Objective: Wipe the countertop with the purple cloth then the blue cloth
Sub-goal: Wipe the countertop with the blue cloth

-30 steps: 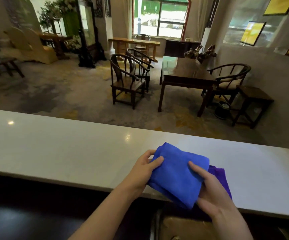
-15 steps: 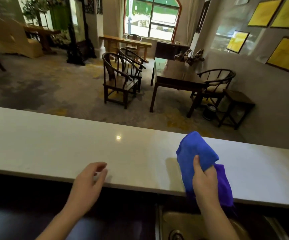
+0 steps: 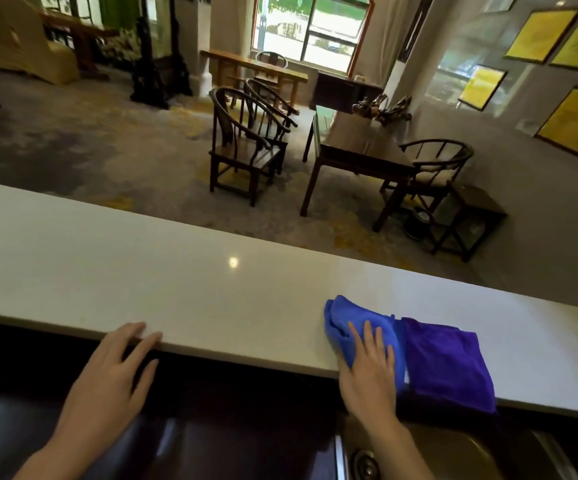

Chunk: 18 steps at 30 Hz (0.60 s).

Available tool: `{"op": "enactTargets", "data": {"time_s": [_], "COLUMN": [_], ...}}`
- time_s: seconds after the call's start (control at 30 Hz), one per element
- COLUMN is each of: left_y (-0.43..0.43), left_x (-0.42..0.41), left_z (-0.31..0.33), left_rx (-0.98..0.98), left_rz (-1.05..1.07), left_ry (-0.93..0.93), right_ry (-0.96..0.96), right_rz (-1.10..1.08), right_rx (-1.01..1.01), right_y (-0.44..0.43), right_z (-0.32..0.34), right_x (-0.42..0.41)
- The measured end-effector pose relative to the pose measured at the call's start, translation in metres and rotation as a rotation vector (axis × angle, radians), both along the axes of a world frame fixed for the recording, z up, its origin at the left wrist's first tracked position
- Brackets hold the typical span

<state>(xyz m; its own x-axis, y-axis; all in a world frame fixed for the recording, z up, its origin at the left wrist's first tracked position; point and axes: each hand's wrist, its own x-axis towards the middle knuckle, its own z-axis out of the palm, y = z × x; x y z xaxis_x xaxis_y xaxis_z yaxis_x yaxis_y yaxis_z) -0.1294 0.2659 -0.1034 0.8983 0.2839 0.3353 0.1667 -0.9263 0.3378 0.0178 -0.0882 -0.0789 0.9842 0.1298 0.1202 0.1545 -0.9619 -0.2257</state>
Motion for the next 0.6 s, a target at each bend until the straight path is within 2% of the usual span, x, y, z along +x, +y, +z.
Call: {"op": "enactTargets", "data": {"time_s": [0.07,0.23,0.5,0.6], "left_y": [0.002,0.008,0.012,0.017], "left_x": [-0.003,-0.008,-0.019,-0.025], "left_z": [0.001,0.007,0.019,0.019], "left_rx": [-0.002,-0.031,-0.085,-0.151], "left_rz": [-0.025,-0.073,-0.11,-0.048], "left_ry": [0.008,0.028,0.063,0.076], "right_ry": [0.041,0.108,0.096,0.107], "right_rz": [-0.027,-0.01,0.217,0.319], "right_rx": [-0.066,-0.048,-0.066,-0.054], "right_y": [0.017,0.076,0.211,0.255], "right_z": [-0.001,-0.001,0.002,0.003], "right_x": [-0.002,-0.012,-0.047,-0.06]}}
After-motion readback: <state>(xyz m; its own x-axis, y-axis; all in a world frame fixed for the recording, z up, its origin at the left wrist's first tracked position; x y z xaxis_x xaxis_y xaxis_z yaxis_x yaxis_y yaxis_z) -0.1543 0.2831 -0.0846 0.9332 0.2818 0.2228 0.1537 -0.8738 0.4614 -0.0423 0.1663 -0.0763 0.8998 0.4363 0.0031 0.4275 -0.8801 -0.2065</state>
